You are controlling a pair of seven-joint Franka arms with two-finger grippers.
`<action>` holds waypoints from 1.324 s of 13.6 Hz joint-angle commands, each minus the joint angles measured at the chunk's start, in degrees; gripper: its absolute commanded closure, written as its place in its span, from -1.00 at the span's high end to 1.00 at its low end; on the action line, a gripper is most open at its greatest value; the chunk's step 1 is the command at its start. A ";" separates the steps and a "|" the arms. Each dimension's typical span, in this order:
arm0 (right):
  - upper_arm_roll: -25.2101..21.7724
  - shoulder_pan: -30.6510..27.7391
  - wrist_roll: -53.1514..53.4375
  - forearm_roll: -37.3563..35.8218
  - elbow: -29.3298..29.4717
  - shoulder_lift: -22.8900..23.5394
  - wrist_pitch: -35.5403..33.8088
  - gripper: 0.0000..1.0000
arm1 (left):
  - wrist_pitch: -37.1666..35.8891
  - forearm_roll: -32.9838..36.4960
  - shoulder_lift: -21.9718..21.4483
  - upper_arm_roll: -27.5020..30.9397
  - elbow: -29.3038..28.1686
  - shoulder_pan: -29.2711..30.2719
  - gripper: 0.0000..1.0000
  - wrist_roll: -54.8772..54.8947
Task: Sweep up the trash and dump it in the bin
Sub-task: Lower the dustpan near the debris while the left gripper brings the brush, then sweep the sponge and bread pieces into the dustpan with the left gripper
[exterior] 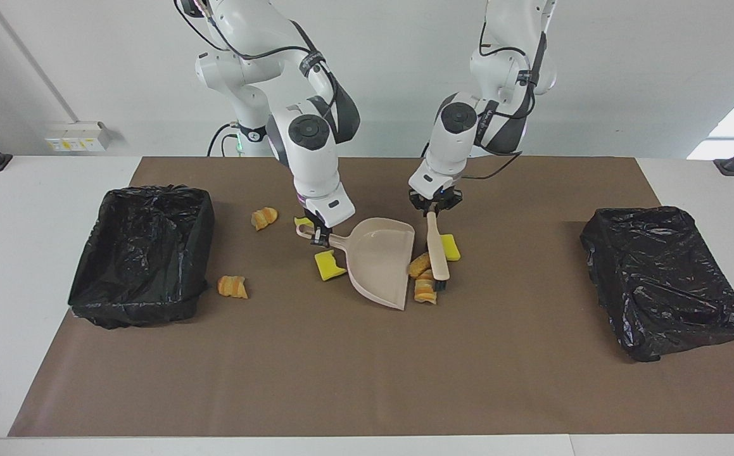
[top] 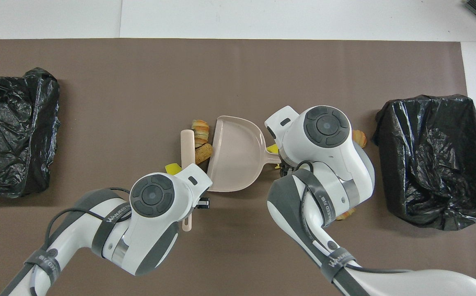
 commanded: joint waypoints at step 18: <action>0.33 -0.14 -5.08 0.65 -2.35 -1.45 -0.72 -1.00 | -11.48 -4.84 -4.61 1.81 2.61 9.03 -1.00 1.59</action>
